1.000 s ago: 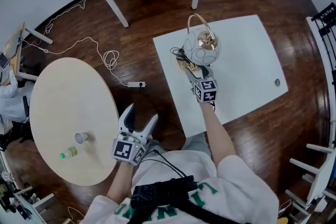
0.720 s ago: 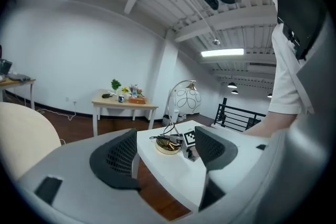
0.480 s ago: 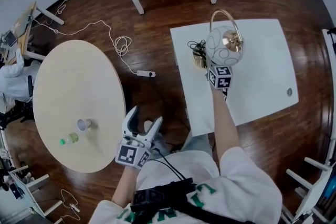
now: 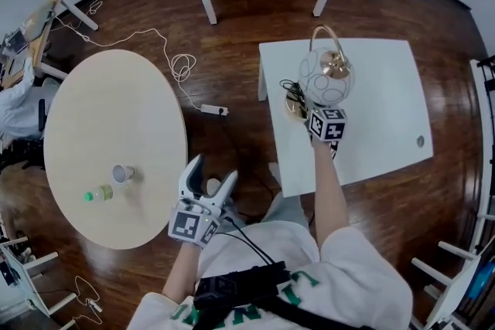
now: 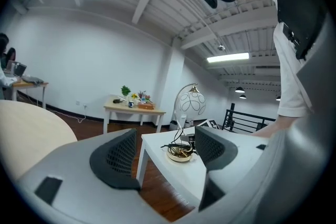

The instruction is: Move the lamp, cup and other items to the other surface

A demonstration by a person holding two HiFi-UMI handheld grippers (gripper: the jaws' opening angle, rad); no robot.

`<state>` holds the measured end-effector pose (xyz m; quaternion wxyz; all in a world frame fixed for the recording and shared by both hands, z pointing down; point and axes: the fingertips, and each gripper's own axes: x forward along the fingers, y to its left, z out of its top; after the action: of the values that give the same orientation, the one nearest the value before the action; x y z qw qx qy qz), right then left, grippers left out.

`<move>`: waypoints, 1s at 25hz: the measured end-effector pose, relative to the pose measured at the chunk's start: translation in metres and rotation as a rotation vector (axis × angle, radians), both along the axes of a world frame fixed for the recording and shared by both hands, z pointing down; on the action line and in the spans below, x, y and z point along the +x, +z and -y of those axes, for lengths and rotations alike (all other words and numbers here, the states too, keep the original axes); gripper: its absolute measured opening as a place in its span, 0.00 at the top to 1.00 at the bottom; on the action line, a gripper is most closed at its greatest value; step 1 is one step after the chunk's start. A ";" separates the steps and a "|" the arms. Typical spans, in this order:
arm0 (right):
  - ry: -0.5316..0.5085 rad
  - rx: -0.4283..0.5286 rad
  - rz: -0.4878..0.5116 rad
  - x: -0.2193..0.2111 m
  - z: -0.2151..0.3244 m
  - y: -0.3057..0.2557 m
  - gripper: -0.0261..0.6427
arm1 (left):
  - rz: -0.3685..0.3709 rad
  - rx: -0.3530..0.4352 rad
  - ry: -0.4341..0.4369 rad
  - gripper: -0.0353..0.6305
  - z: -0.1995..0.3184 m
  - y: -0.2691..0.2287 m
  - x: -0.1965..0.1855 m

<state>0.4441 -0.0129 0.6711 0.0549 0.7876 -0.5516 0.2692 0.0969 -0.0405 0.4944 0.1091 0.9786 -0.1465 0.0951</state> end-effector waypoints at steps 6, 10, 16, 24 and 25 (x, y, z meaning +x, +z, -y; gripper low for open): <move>-0.110 0.009 0.004 -0.051 0.003 -0.021 0.94 | -0.036 -0.029 -0.005 0.44 -0.009 -0.007 -0.013; -0.217 0.012 0.038 -0.099 0.021 -0.024 0.94 | -0.063 -0.008 -0.041 0.44 -0.004 -0.004 -0.032; -0.344 0.070 0.107 -0.181 0.072 -0.037 0.94 | -0.097 -0.005 -0.145 0.44 0.016 -0.012 -0.076; -0.581 0.156 0.142 -0.299 0.183 -0.075 0.94 | -0.115 0.017 -0.386 0.44 0.047 -0.018 -0.167; -0.621 0.166 0.150 -0.317 0.200 -0.079 0.94 | -0.111 0.018 -0.432 0.44 0.050 -0.017 -0.182</move>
<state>0.1267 -0.2132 0.5924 0.0293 0.5616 -0.7879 0.2511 -0.0855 -0.0907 0.4774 0.1262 0.9291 -0.3473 0.0140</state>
